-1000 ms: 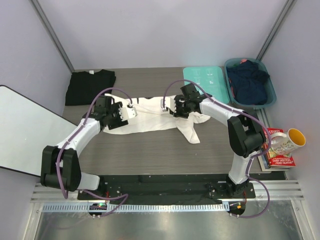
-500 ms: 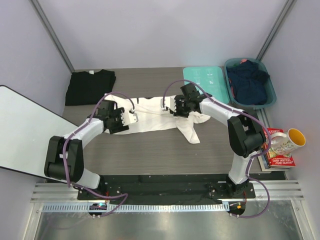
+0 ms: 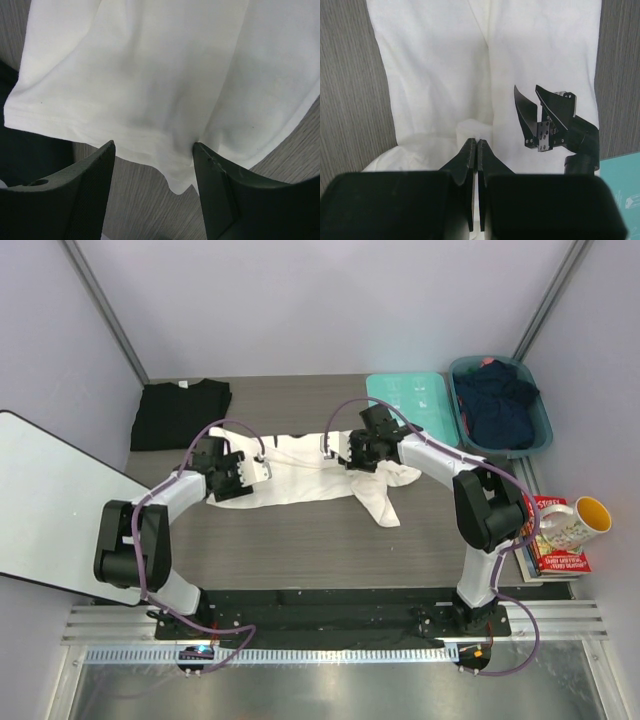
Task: Fold and stack the t-shirts
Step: Flatten the tshirt out
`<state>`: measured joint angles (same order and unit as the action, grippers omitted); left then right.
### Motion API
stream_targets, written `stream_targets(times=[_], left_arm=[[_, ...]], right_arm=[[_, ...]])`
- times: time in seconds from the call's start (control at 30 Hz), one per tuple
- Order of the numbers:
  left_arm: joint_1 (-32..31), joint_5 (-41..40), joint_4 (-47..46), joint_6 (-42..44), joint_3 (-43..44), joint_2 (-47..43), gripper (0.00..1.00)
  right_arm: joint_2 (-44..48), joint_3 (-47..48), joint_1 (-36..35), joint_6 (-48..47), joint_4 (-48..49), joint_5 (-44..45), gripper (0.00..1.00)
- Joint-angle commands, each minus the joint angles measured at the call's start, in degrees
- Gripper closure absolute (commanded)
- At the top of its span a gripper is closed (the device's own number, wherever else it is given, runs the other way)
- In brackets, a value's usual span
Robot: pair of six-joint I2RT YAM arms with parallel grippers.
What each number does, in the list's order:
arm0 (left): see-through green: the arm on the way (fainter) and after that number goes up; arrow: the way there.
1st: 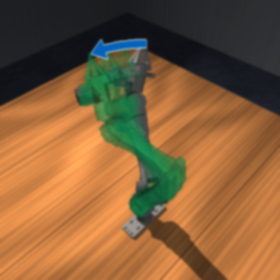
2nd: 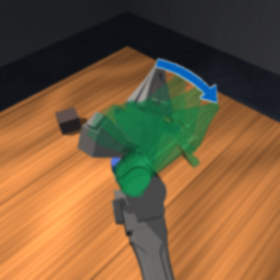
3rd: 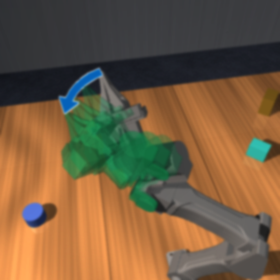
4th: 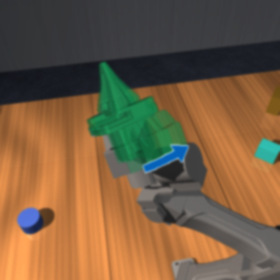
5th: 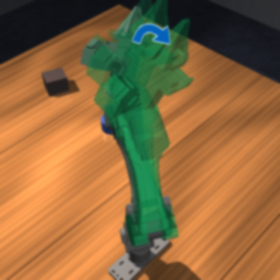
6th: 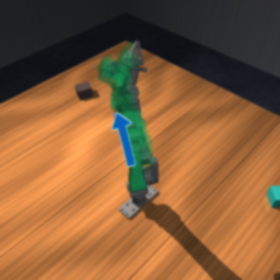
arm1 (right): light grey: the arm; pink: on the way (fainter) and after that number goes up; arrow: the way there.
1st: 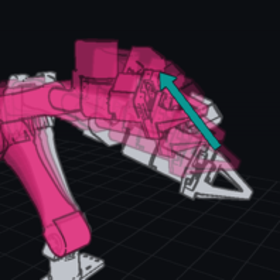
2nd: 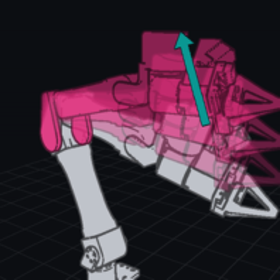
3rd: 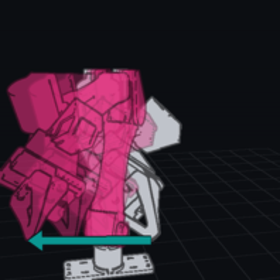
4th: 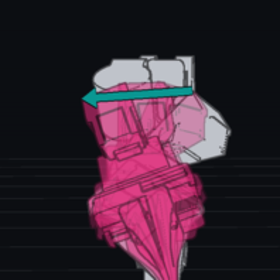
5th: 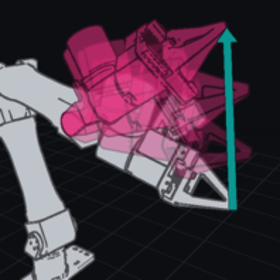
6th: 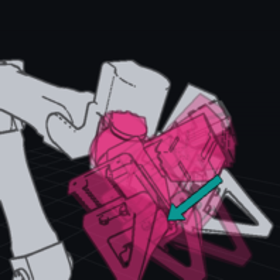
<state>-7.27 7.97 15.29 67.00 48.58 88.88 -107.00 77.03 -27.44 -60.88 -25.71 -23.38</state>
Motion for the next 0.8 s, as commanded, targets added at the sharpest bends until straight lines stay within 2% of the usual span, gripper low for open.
stream_targets(times=[0.0, 0.17, 0.27, 0.3, 0.37, 0.5, 0.53, 0.77], left_arm=[[1.1, 1.1, -0.1, 2.1, 3.2, 1.0, 0.36], [1.2, 1.0, 0.9, 2.4, 4.8, 2.8, 0.39], [1.3, 1.3, 3.2, 3.1, 5.8, 3.1, 0.48], [1.4, 1.3, 4.6, 3.1, 6.1, 3.0, 0.57], [1.6, 1.7, 5.7, 3.8, 6.5, 2.8, 0.59], [2.3, 2.3, 6.9, 3.1, 7.1, 0.6, 0.37], [2.5, 2.8, 7.4, 3.0, 7.3, 0.2, 0.34], [2.6, 5.1, 10.6, 3.0, 7.5, -1.0, 0.31]], right_arm=[[-0.3, 2.4, -0.2, -0.2, 0.8, 0.2, 0.95], [-0.8, 2.8, -0.2, -0.1, 0.8, 0.4, 0.95], [-0.8, 2.9, -0.2, -0.1, 0.9, 0.5, 0.96], [-0.8, 2.9, -0.2, -0.2, 0.9, 0.6, 0.96], [-1.0, 2.9, -0.2, -0.2, 0.8, 0.8, 0.96], [-0.9, 2.9, -0.2, -0.5, 0.8, 1.3, 0.96], [-0.9, 2.9, -0.2, -0.6, 0.9, 1.4, 0.96], [-1.3, 3.2, -0.2, -0.5, 1.1, 1.1, 0.96]])
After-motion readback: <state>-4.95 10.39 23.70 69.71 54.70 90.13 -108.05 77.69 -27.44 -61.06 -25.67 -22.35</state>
